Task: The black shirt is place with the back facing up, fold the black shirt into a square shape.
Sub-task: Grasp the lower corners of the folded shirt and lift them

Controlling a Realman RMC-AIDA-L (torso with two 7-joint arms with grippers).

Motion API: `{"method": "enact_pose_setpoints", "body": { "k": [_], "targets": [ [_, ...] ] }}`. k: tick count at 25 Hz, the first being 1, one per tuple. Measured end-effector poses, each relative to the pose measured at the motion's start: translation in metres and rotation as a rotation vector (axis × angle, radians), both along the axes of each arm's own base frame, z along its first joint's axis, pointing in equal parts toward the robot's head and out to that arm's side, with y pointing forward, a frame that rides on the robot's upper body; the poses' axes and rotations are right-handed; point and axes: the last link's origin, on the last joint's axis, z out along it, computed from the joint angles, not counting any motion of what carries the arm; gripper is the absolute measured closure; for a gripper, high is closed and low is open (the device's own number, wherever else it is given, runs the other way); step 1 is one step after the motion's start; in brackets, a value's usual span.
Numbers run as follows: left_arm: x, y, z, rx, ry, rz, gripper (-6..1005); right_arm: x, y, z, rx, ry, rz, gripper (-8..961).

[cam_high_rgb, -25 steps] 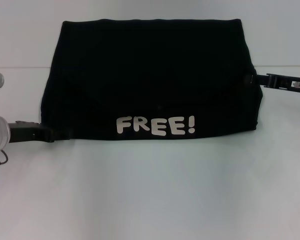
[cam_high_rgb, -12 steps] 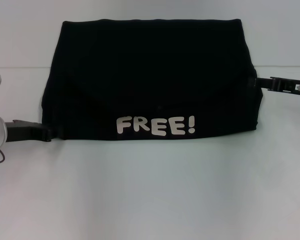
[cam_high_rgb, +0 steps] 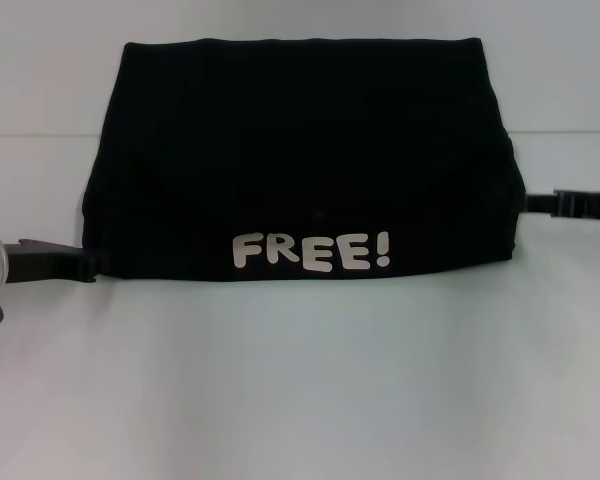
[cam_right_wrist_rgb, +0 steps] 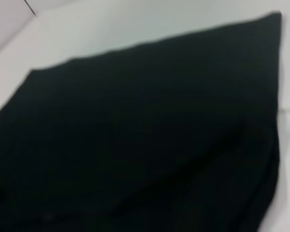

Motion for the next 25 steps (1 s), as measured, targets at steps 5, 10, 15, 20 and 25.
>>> {"method": "enact_pose_setpoints", "body": {
  "k": [5, 10, 15, 20, 25],
  "targets": [
    [-0.001, -0.001, 0.002, -0.003, -0.002, 0.001, 955, -0.001, -0.004, -0.008, -0.062, -0.025, -0.006, 448],
    [0.000, 0.000, 0.000, -0.010, 0.003, -0.007, 956, -0.012, -0.003, -0.029, -0.089, -0.049, 0.018, 463],
    [0.000, 0.001, 0.001, -0.005, 0.008, -0.010, 956, -0.021, -0.004, -0.045, -0.110, -0.055, 0.036, 477],
    [0.000, 0.001, 0.003, -0.002, 0.011, -0.012, 956, -0.018, -0.007, -0.046, -0.114, -0.058, 0.033, 507],
    [-0.002, 0.000, 0.003, -0.001, 0.011, -0.007, 956, -0.013, -0.010, -0.038, -0.113, -0.036, 0.026, 595]
  ]
}}
